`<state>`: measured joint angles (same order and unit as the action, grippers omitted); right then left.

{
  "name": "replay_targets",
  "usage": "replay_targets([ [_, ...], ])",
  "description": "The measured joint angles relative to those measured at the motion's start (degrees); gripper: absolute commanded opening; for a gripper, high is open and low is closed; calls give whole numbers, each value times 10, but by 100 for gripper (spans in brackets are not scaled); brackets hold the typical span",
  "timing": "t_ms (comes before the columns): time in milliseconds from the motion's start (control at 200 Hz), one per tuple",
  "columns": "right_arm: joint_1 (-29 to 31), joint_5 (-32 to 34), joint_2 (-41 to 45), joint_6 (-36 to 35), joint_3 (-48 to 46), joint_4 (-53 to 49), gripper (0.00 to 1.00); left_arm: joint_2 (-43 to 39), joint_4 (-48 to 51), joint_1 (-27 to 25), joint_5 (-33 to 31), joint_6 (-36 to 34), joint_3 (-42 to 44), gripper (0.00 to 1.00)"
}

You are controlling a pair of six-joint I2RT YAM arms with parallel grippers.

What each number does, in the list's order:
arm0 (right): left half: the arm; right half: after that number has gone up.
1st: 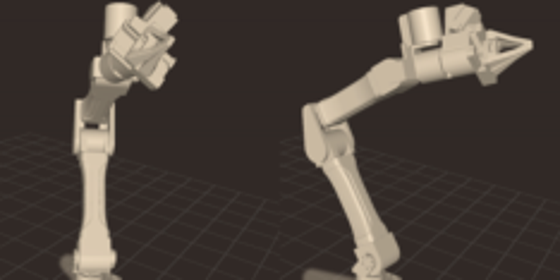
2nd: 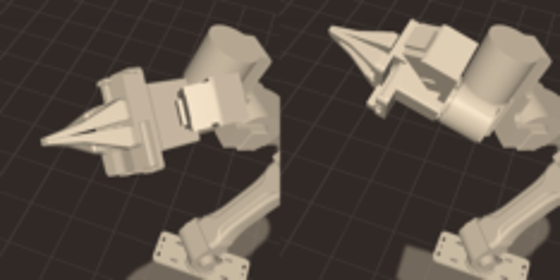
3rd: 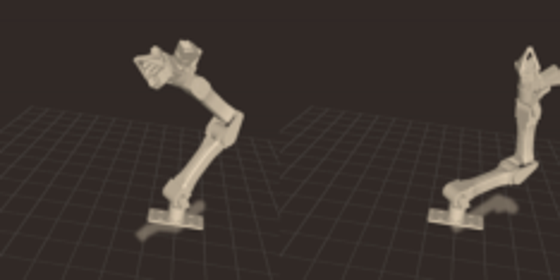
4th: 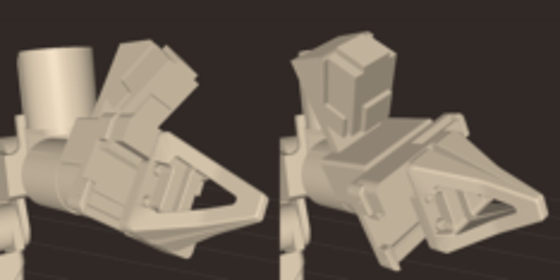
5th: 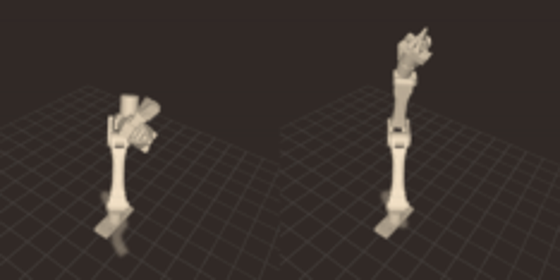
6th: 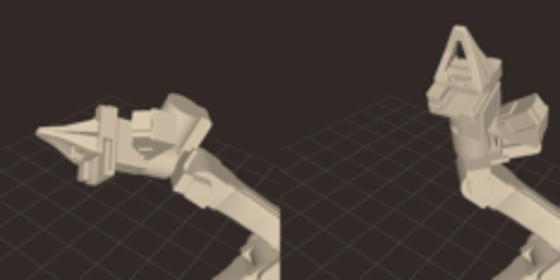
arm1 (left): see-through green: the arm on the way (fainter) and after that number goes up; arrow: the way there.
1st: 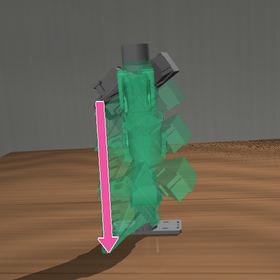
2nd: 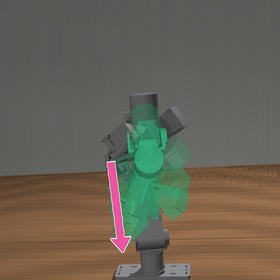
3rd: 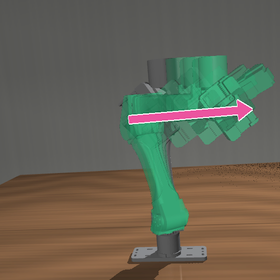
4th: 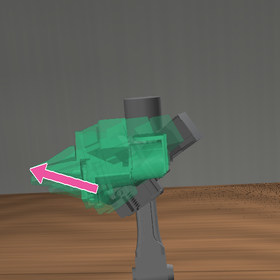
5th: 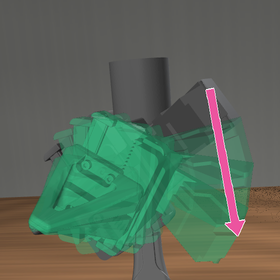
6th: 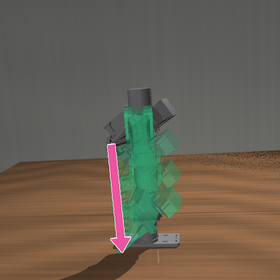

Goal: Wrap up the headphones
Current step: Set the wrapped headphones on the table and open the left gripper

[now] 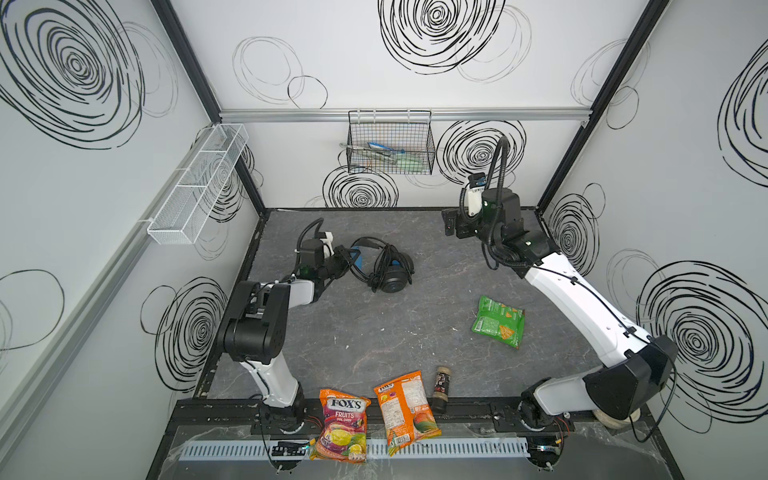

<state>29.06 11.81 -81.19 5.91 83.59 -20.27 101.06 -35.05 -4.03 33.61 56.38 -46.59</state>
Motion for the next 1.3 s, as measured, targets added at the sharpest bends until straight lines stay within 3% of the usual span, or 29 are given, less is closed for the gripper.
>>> replay_targets([
  [65, -5, -2, 2, 6, -1, 5, 97, 0, 11, 6, 0, -15, 0, 2],
  [165, -8, -2, 2, 12, -1, 10, 97, 1, 58, 13, -5, -50, -10, 24],
  [285, -13, 2, 3, 16, -3, 15, 97, 9, 108, 14, -12, -83, -29, 31],
  [370, -19, 8, 4, 17, -5, 22, 97, 12, 131, 14, -21, -103, -35, 30],
  [555, -37, 16, 5, 18, -4, 35, 97, 35, 170, 11, -35, -130, -55, 11],
  [715, -42, 18, 2, 18, 7, 36, 97, 68, 188, 11, -44, -138, -86, 4],
  [876, -42, 21, 1, 17, 11, 40, 97, 121, 189, 10, -46, -133, -146, 4],
  [1131, -43, 27, 3, 15, 7, 40, 97, 219, 222, 9, -68, -130, -303, 15],
  [1301, -45, 30, 9, 15, -12, 39, 97, 261, 236, 9, -97, -125, -364, 33],
])
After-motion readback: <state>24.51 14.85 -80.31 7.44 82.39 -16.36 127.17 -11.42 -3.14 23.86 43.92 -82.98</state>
